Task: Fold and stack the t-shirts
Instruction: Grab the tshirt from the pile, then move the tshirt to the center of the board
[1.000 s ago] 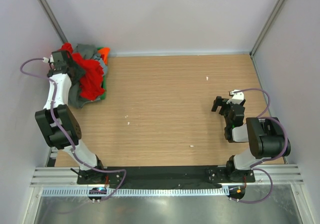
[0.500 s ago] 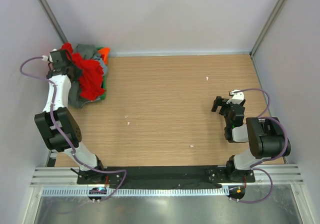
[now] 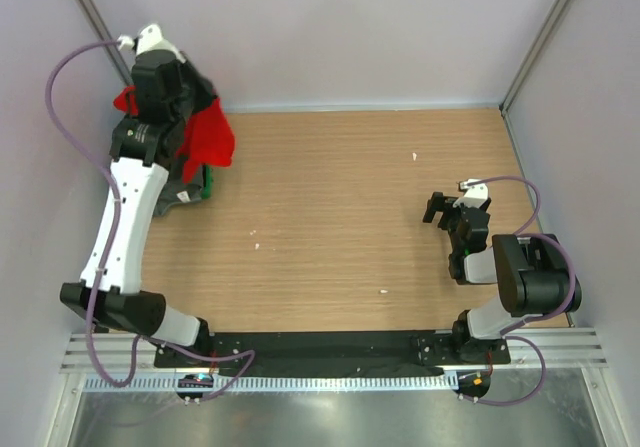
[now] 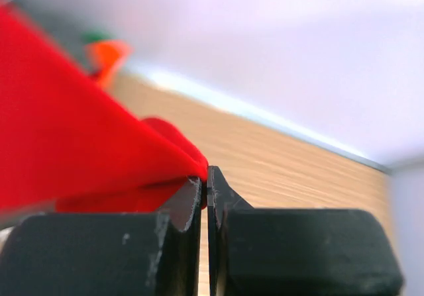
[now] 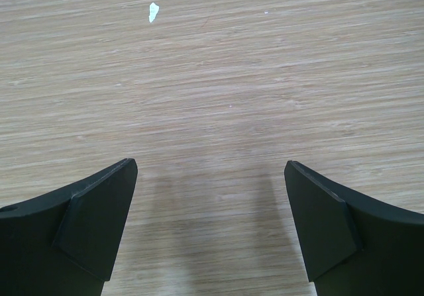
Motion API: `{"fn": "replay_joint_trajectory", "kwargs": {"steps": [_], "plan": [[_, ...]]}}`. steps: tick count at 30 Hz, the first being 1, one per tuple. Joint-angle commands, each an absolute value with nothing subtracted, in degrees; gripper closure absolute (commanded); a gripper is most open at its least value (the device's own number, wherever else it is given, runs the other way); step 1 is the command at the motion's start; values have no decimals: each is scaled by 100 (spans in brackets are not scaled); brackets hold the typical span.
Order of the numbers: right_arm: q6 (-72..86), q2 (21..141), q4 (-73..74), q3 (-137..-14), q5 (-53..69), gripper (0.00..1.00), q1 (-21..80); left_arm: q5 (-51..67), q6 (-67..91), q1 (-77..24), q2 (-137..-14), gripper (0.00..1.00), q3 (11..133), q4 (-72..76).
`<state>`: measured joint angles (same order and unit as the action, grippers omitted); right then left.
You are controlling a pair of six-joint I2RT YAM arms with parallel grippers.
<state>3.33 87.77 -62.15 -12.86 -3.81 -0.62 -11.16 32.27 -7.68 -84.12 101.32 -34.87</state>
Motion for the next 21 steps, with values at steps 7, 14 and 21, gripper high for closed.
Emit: {"fn": "replay_joint_trajectory", "kwargs": {"steps": [7,14,21], "plan": [[272,8771,-6653,-1389,-501,0,-79,-949,3119,-2909,-9147,56,11391,-4164],[264,8771,-6653,-1389,-501,0,-79,-1159,3656,-3348,-8678,0,9416,-4432],[272,8771,-6662,-1389,-510,0,-79,-1459,4043,-3805,-7411,0,7657,-4639]]}}
